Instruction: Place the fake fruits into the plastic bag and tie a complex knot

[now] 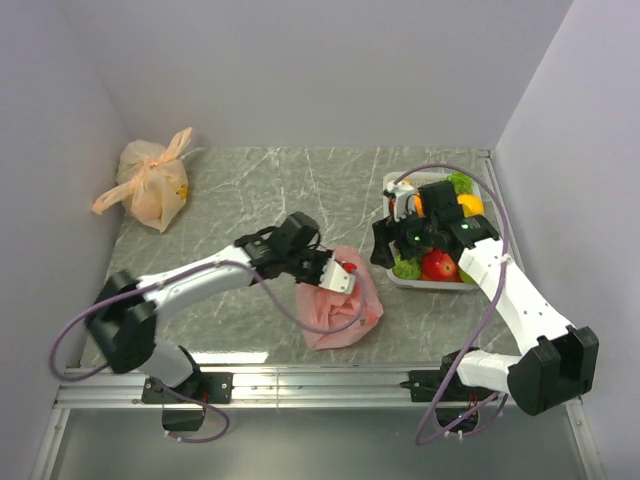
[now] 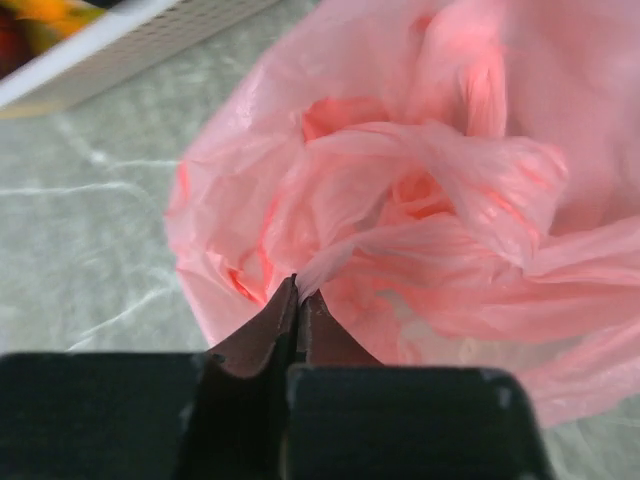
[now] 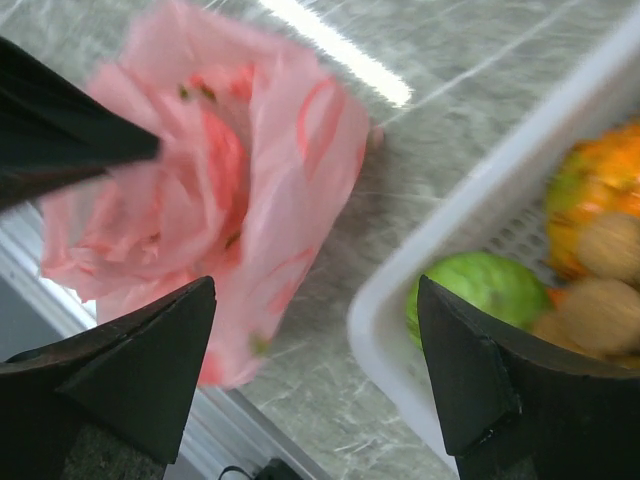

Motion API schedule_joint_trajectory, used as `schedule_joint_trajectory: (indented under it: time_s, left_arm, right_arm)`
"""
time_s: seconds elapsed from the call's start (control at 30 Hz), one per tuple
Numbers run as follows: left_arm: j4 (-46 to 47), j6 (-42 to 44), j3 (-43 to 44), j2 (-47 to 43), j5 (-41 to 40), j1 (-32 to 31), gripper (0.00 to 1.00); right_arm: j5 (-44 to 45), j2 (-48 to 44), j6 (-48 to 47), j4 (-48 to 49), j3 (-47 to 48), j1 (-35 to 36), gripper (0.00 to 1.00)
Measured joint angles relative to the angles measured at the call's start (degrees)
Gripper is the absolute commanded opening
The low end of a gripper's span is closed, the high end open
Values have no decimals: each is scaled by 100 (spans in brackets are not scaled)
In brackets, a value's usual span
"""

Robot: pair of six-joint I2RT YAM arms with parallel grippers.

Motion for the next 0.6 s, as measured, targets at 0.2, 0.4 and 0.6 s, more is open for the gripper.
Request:
schedule_joint_trajectory:
  time_s: [0.2, 0.4, 0.6]
  left_arm:
    - [358, -240, -846, -1432, -46, 79, 1]
    - [656, -647, -1132, -1526, -90, 79, 0]
    - [955, -1370, -1316, -1941, -186, 306, 0]
  right_arm:
    - [-81, 811, 31, 90, 243, 682, 90]
    - [-304, 1915, 116, 223, 577, 966, 87]
    - [-758, 2581, 186, 262, 608, 1019, 46]
